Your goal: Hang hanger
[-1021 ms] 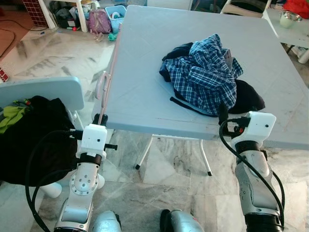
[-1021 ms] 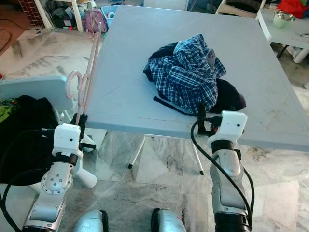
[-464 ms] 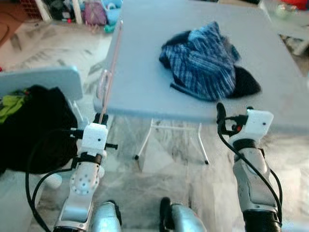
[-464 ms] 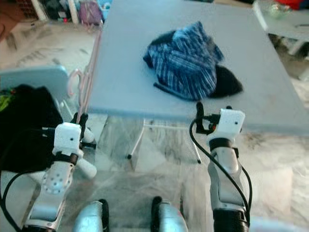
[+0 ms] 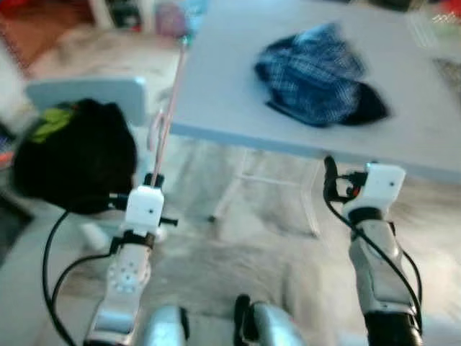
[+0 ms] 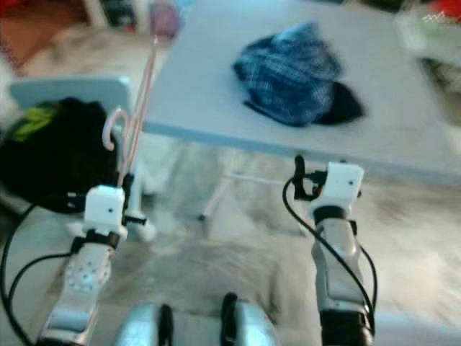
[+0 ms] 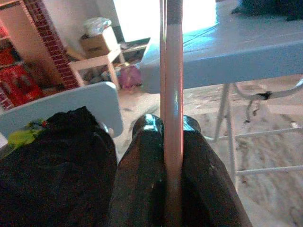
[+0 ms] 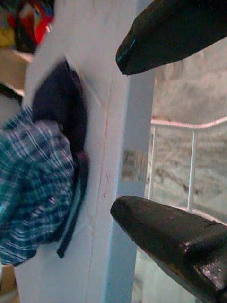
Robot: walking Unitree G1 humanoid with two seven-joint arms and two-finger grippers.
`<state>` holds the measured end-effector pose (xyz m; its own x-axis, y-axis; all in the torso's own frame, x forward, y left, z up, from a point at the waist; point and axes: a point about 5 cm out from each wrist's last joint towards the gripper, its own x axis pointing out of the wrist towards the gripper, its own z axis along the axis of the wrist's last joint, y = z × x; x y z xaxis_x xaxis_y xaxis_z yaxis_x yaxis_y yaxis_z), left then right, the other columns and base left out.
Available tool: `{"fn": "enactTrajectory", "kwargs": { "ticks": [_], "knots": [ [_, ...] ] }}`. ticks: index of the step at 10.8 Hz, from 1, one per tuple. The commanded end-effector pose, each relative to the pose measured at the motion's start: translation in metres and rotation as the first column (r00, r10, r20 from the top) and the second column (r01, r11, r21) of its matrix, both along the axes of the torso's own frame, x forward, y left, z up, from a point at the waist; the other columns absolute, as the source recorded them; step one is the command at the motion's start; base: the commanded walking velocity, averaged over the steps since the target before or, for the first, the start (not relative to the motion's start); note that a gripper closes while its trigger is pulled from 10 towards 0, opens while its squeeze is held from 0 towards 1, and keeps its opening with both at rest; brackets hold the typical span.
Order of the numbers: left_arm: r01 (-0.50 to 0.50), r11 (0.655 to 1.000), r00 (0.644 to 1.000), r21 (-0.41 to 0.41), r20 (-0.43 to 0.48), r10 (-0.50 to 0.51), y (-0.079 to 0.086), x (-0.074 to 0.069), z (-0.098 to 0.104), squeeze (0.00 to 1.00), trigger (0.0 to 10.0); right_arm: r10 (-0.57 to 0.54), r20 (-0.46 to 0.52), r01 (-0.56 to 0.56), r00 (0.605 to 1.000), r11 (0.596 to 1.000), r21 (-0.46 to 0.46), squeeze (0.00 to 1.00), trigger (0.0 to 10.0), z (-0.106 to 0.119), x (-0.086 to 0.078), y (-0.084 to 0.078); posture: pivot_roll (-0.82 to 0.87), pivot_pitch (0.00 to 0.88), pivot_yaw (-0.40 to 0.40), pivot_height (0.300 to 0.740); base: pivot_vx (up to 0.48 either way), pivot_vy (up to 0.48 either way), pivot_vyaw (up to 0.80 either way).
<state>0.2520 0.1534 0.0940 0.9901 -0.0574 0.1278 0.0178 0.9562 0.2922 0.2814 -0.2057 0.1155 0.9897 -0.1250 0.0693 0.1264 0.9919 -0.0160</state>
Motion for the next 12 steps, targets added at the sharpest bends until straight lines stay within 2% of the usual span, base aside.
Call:
{"fn": "enactTrajectory", "kwargs": {
  "ticks": [1,4,5,6,7,8,9,10,11,12],
  "knots": [
    [0.006,1.000,1.000,-0.005,-0.004,-0.006,-0.002,-0.002,-0.001,0.00,10.0,-0.014,-0.015,0.014,1.000,1.000,-0.001,0.00,10.0,-0.001,0.000,-0.004,0.02,0.146,-0.053,0.740,-0.251,0.000,0.00],
    [0.010,1.000,1.000,-0.004,-0.009,-0.010,-0.004,-0.001,-0.003,0.00,10.0,-0.009,-0.041,0.009,0.999,1.000,-0.007,0.00,10.0,-0.004,0.003,-0.003,0.01,0.146,-0.054,0.740,-0.161,0.000,0.00],
    [0.023,1.000,0.999,0.019,-0.045,-0.022,-0.005,-0.001,-0.009,0.00,10.0,-0.004,-0.067,0.001,0.998,0.999,-0.049,0.00,10.0,-0.009,0.004,-0.002,0.01,0.146,-0.054,0.740,0.000,0.000,0.00],
    [0.083,0.997,0.991,0.009,-0.105,-0.082,-0.008,-0.001,-0.018,0.00,10.0,0.004,-0.085,-0.010,0.996,0.997,-0.078,0.00,10.0,-0.014,0.006,-0.002,0.01,0.147,-0.054,0.740,0.000,0.000,0.00],
    [0.139,0.990,0.977,0.011,-0.163,-0.135,-0.008,-0.002,-0.026,0.00,10.0,0.051,-0.097,-0.052,0.994,0.999,-0.013,0.00,10.0,-0.018,0.006,-0.002,0.01,0.150,-0.057,0.740,0.000,0.000,0.00],
    [0.236,0.972,0.937,-0.009,-0.261,-0.230,-0.007,-0.004,-0.039,0.00,10.0,0.032,-0.115,-0.034,0.993,0.999,-0.023,0.00,10.0,-0.023,0.007,-0.007,0.01,0.148,-0.058,0.740,0.000,0.000,0.00],
    [0.344,0.939,0.885,-0.018,-0.326,-0.331,-0.004,-0.008,-0.048,0.00,10.0,0.124,-0.144,-0.139,0.982,0.985,-0.103,0.00,10.0,-0.028,0.007,-0.007,0.02,0.147,-0.058,0.740,0.000,0.000,0.00],
    [0.491,0.869,0.790,-0.063,-0.389,-0.474,-0.002,-0.013,-0.052,0.00,10.0,0.337,-0.209,-0.376,0.918,0.908,-0.183,0.00,10.0,-0.030,0.004,-0.005,0.02,0.148,-0.058,0.740,0.000,0.000,0.00],
    [0.576,0.812,0.696,-0.096,-0.464,-0.548,0.001,-0.015,-0.058,0.00,10.0,0.467,-0.279,-0.537,0.839,0.796,-0.280,0.00,10.0,-0.027,0.001,-0.009,0.01,0.147,-0.056,0.740,0.000,0.000,0.00],
    [0.659,0.743,0.596,-0.119,-0.520,-0.612,0.002,-0.020,-0.062,0.00,10.0,0.545,-0.366,-0.653,0.754,0.684,-0.325,0.00,10.0,-0.025,-0.001,-0.018,0.00,0.146,-0.053,0.740,0.000,0.000,0.00]
  ]
}}
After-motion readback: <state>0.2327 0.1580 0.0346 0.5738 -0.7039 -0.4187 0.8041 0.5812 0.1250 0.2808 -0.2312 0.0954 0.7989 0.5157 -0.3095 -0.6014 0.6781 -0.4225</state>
